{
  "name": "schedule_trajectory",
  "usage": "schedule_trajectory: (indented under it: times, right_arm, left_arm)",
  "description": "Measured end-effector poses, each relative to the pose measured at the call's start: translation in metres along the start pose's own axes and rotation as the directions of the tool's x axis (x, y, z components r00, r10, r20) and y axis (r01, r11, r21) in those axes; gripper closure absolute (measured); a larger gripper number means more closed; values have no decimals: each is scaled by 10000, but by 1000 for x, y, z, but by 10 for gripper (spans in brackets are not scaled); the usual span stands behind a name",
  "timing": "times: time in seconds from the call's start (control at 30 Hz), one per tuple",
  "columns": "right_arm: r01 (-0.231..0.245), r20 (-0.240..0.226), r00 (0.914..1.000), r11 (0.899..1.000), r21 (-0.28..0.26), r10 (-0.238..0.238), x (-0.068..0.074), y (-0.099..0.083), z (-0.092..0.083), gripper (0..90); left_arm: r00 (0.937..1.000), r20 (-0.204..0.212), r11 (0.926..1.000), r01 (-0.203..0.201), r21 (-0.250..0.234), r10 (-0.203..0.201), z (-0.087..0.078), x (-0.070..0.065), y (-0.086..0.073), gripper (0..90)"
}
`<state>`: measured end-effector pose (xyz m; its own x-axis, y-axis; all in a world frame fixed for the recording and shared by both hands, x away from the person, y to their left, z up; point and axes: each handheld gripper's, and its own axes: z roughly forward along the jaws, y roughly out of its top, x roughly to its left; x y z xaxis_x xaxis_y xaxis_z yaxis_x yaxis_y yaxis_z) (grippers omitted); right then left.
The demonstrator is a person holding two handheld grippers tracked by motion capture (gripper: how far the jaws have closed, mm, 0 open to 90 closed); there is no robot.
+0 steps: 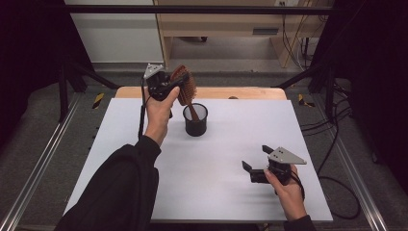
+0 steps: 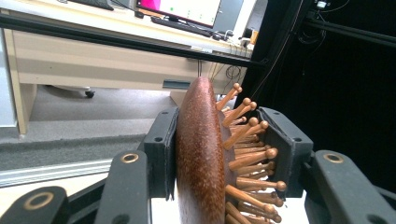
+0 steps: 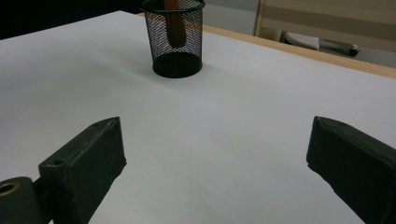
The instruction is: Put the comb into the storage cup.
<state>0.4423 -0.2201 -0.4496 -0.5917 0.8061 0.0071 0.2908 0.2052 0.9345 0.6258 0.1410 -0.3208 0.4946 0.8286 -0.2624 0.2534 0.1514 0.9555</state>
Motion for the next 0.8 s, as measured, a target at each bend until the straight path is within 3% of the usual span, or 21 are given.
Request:
schedule_trajectory:
  times: [0.8]
  right_arm:
    - [66, -40, 10000, 10000, 69, -66, 1, 0, 1, 46]
  left_arm:
    - [9998, 105, 9997, 138, 200, -140, 5, 0, -14, 508]
